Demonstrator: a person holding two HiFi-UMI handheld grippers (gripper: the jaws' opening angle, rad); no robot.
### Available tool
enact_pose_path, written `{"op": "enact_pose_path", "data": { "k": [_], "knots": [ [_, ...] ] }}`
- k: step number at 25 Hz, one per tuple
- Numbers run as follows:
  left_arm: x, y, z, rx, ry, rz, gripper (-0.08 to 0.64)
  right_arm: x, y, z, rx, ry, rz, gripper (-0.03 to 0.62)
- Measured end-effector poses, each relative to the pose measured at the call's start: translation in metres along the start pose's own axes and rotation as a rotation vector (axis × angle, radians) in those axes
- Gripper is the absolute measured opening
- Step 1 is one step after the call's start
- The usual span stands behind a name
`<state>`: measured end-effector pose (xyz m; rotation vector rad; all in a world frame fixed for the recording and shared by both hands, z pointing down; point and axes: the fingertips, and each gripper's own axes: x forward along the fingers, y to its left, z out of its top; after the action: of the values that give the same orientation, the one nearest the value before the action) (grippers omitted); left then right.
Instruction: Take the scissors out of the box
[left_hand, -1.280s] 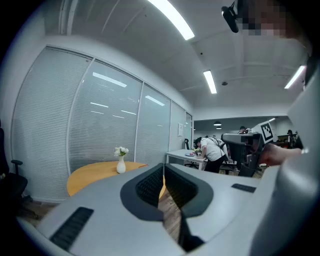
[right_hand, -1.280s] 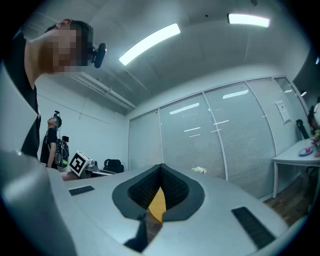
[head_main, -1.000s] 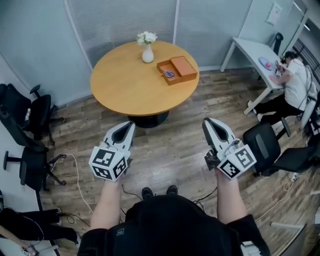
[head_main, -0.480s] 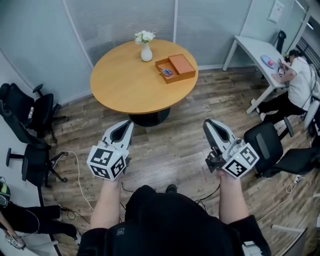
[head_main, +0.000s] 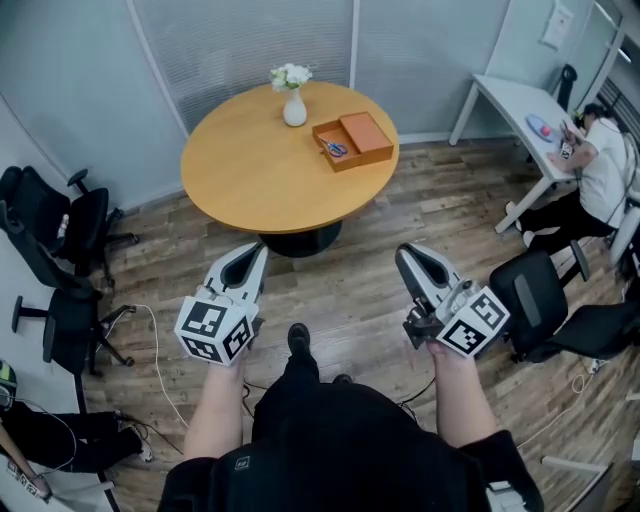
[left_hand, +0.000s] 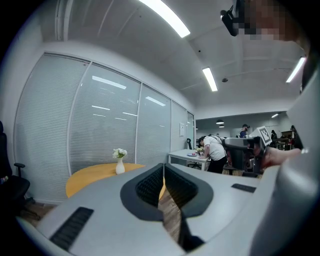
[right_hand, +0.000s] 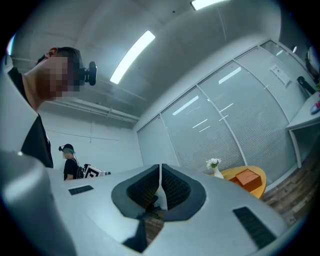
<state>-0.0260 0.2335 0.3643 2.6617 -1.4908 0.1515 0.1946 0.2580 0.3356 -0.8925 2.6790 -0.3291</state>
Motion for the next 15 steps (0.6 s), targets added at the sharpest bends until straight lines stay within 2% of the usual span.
{"op": "enact_pose_path", "data": {
  "k": [3,8,15],
  "knots": [
    [0.018,0.021,-0.003,-0.02,0.001,0.0,0.02,0.018,-0.009,-0.001,-0.007,0.014,0.002,0.038],
    [0.057,0.062,-0.009,-0.05,-0.005,-0.036,0.02,0.052,-0.038,-0.006,-0.005,0.026,-0.046,0.038],
    [0.118,0.129,0.002,-0.055,-0.012,-0.081,0.02,0.137,-0.078,-0.011,-0.028,0.072,-0.052,0.04]
  ]
}}
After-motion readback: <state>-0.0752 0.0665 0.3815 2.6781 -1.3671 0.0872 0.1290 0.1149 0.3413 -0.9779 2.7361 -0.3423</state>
